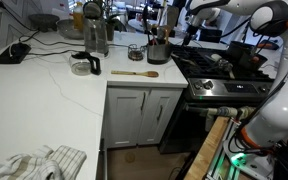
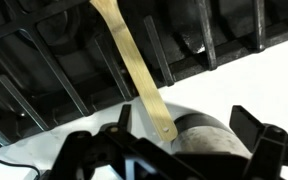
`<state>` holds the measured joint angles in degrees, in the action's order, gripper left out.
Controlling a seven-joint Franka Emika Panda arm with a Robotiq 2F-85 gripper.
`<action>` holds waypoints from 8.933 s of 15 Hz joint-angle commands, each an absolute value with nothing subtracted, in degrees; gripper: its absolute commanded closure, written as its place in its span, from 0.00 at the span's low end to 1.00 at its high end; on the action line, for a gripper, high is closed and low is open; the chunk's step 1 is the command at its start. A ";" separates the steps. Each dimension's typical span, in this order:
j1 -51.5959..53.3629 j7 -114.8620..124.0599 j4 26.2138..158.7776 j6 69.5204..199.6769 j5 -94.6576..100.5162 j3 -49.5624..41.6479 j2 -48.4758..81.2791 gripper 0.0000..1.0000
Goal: Put the wooden cooking stick on top of the utensils box
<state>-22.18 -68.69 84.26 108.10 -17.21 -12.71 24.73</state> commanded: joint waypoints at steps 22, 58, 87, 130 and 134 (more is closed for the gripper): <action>-24.77 -85.65 84.31 117.74 -14.24 -4.25 31.25 0.03; -26.83 -92.78 91.23 111.11 -25.31 -5.63 19.29 0.93; -11.62 -93.53 108.73 130.45 -11.79 -6.72 2.43 0.70; 1.01 -32.64 93.86 126.91 34.15 -0.26 16.85 0.93; 1.21 -33.31 92.38 125.48 34.02 -0.19 17.86 0.39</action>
